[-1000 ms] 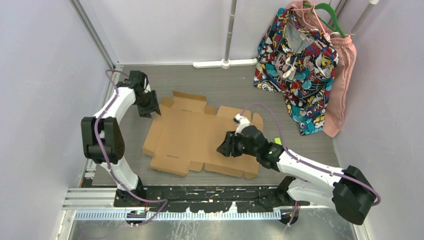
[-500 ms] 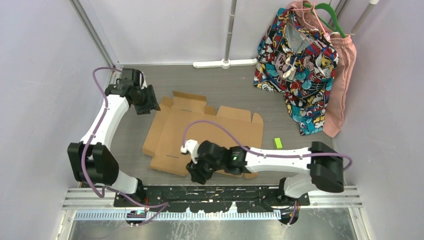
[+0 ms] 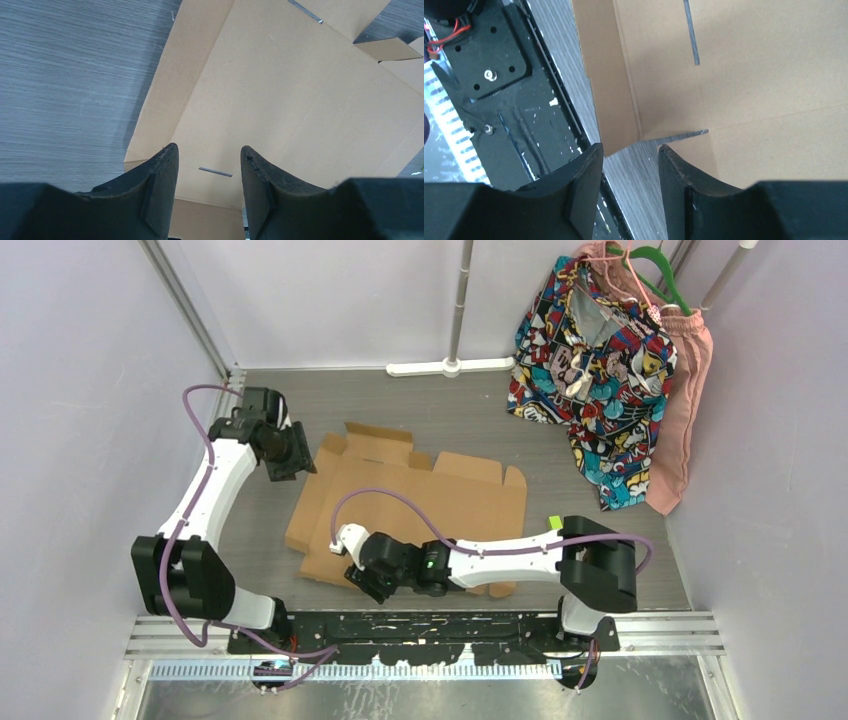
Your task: Fold the paper box
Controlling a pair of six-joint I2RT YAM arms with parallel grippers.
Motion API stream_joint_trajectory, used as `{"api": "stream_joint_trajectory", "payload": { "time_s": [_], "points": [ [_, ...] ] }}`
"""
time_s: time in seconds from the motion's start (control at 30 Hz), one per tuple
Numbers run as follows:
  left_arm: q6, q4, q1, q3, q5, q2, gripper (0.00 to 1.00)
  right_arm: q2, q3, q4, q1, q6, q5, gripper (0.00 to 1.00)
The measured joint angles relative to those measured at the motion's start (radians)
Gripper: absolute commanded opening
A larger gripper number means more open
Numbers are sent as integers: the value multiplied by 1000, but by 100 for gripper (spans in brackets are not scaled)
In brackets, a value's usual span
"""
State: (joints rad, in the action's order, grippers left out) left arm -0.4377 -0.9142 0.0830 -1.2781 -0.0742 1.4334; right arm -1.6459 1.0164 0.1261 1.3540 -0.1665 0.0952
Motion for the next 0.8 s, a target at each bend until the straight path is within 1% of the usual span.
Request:
{"api": "stream_joint_trajectory", "payload": {
  "time_s": [0.3, 0.6, 0.8],
  "points": [
    [1, -3, 0, 2, 15, -28, 50, -58, 40, -59, 22, 23, -12, 52],
    [3, -3, 0, 26, 22, -31, 50, -84, 46, -102, 39, 24, -35, 51],
    [4, -3, -2, 26, 22, -31, 50, -175, 110, -103, 43, 26, -35, 49]
  ]
}}
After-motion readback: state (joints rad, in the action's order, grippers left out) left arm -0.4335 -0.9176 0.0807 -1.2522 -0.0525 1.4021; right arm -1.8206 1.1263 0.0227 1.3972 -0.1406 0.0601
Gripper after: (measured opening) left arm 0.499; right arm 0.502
